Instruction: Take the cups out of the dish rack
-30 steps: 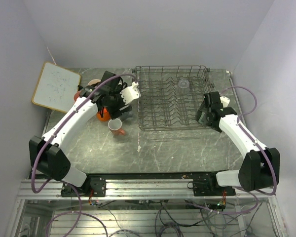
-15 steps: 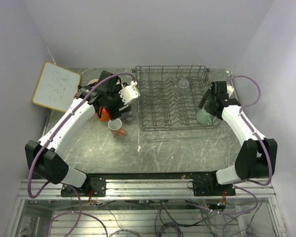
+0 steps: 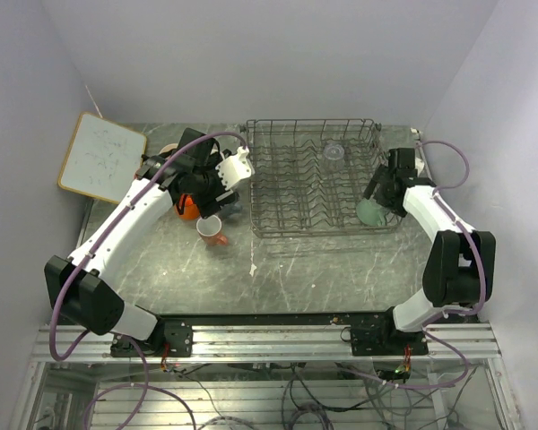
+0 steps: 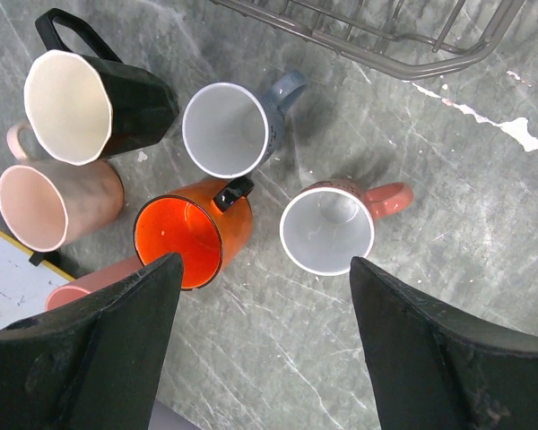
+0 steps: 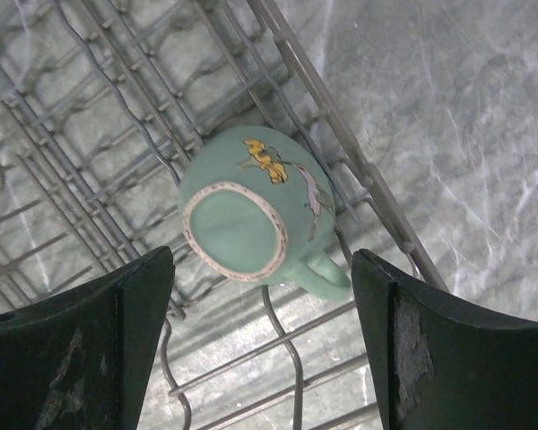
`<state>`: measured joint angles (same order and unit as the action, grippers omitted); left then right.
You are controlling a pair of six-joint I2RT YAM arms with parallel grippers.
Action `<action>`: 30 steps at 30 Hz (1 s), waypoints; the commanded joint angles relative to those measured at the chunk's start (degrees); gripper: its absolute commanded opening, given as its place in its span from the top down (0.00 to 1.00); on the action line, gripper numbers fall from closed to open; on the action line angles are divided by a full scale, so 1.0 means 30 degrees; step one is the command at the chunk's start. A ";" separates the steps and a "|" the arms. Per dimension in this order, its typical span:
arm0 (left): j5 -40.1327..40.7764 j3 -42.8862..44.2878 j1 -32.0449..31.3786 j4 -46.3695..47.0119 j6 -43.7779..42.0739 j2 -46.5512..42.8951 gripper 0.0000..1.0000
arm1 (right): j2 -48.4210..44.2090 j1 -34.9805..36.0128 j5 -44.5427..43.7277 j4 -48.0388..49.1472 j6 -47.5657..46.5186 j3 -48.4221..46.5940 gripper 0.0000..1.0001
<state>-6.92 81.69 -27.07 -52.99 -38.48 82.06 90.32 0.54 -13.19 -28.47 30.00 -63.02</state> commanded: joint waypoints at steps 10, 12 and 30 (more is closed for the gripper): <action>-0.0621 -0.0189 -0.0146 0.0030 0.0288 -0.0785 0.15 | 0.0315 -0.0950 0.3486 0.3494 -0.0605 0.2212 0.21; -0.0624 -0.0171 -0.0147 0.0040 0.0314 -0.0786 0.15 | 0.0246 -0.0970 0.3725 0.3691 -0.0624 0.2581 0.22; -0.1003 0.0231 -0.0143 0.0113 0.0806 -0.0596 0.15 | -0.1378 -0.0796 0.5014 0.3228 -0.0965 0.4121 0.36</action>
<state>-8.19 81.69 -27.09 -52.99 -37.19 81.03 87.92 -2.07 2.59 -16.80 27.79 -51.18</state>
